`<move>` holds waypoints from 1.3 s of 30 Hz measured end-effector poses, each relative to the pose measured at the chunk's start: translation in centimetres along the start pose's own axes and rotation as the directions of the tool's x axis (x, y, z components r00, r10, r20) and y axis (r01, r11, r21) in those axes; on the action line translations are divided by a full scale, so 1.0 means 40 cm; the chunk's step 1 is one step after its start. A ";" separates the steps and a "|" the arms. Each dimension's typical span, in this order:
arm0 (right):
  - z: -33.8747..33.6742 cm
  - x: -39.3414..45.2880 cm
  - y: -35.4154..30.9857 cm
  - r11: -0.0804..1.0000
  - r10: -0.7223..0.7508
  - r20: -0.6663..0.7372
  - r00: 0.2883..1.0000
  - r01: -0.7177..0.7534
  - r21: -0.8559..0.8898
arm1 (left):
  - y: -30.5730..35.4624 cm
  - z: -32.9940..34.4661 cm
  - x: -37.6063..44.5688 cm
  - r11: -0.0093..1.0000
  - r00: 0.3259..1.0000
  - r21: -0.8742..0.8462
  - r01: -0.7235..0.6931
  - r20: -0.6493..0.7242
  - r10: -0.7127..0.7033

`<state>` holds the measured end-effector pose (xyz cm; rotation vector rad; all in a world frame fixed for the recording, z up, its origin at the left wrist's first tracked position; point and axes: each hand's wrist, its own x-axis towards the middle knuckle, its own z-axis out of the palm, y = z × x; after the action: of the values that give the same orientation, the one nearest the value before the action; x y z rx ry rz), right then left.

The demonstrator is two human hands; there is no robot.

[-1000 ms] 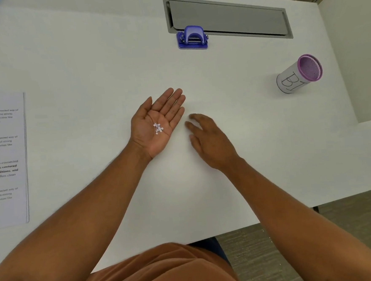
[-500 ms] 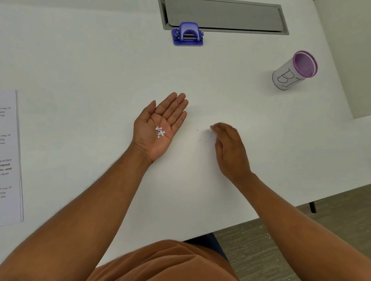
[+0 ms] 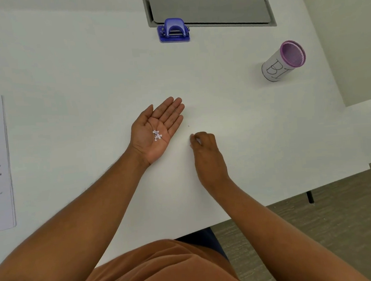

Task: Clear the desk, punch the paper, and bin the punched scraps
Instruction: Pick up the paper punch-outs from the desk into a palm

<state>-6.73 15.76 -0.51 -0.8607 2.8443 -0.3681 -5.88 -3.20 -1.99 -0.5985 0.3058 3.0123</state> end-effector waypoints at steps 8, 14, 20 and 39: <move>-0.017 0.029 0.007 0.999 -0.023 0.006 1.000 0.023 0.027 | -0.016 0.002 0.003 1.000 1.000 -0.002 0.004 -0.020 -0.004; -0.030 0.051 0.002 0.977 0.123 -0.106 0.987 -0.101 0.190 | -0.038 0.002 0.008 1.000 0.999 0.002 0.022 -0.036 -0.022; -0.089 0.049 -0.078 0.721 0.346 -0.055 0.937 -0.228 0.654 | -0.061 0.011 0.012 0.999 0.999 -0.017 0.049 -0.006 -0.050; -0.147 0.082 -0.060 0.679 0.270 -0.092 0.959 -0.121 0.724 | -0.066 0.046 0.006 0.995 0.997 -0.067 0.069 0.039 -0.067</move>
<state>-9.41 13.09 5.55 -0.3530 2.5232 -1.4697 -6.56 -0.25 -0.88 -0.5458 0.1774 2.9745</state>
